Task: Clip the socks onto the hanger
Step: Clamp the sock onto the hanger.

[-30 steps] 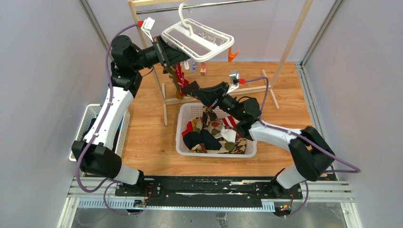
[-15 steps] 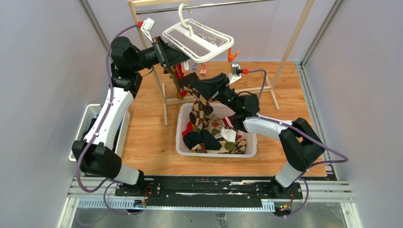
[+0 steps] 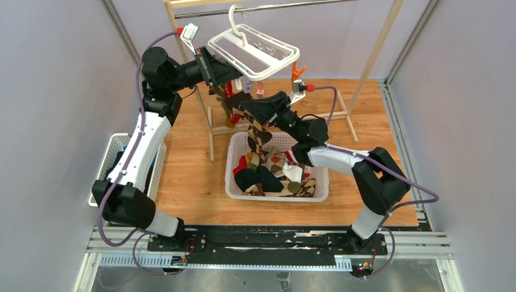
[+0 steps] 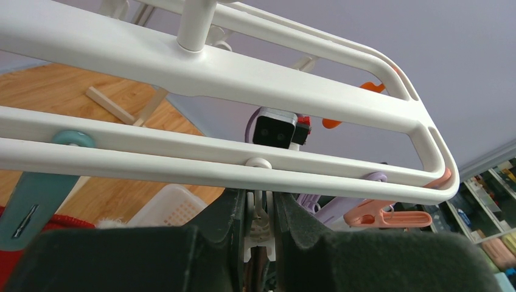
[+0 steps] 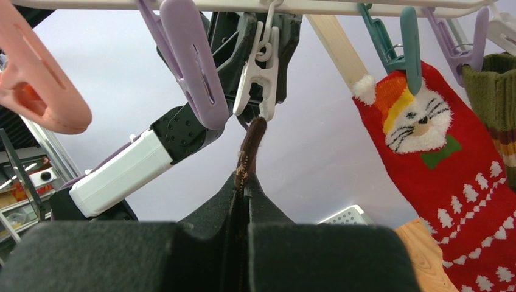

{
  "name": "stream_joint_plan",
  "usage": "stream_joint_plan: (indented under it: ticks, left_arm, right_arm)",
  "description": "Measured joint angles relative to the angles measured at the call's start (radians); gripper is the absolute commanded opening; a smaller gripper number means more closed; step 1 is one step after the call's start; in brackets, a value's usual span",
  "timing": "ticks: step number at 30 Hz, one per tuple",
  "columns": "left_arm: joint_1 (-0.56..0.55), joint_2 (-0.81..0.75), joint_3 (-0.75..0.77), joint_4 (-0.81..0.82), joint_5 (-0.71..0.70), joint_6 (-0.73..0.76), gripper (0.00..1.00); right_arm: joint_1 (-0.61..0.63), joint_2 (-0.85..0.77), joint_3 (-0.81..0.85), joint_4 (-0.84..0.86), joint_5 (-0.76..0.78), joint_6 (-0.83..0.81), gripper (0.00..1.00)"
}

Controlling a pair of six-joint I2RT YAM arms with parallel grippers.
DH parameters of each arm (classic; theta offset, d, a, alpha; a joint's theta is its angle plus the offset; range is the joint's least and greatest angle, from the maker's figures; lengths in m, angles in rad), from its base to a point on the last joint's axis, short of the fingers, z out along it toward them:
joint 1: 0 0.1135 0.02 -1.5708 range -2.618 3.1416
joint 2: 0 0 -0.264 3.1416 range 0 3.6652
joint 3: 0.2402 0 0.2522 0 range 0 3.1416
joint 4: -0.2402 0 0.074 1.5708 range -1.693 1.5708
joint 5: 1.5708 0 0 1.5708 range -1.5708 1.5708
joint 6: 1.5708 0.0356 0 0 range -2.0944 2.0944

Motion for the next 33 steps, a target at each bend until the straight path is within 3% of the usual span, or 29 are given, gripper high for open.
stream_joint_plan:
  ticks: [33]
  left_arm:
    - [0.000,0.000,0.000,0.000,0.000,-0.001,0.00]
  right_arm:
    - [0.000,0.038,0.059,0.002,0.069,0.063,0.00]
